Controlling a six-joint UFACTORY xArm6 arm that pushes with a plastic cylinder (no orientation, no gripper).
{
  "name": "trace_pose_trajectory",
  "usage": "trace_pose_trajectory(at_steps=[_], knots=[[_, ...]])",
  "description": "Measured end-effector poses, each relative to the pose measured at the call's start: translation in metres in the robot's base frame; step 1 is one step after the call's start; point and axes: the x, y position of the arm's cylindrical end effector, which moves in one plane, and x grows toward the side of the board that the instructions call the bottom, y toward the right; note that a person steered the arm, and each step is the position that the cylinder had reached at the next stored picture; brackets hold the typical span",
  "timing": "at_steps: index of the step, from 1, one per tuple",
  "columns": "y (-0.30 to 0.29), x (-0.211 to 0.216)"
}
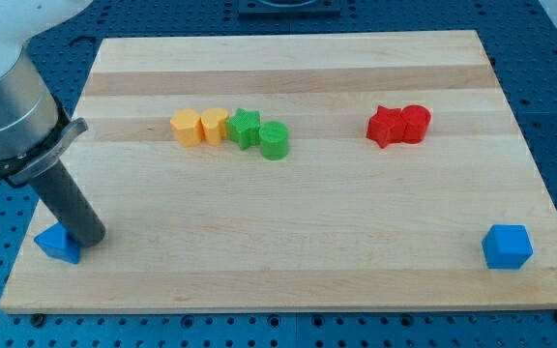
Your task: Push your arm towards the red star
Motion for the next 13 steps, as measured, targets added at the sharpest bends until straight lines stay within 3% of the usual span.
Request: trace_pose_trajectory(at_steps=[1,3,10,13], knots=[[0.003,0.000],[0.076,-0.013],[0.088,-0.024],[0.158,-0.047]])
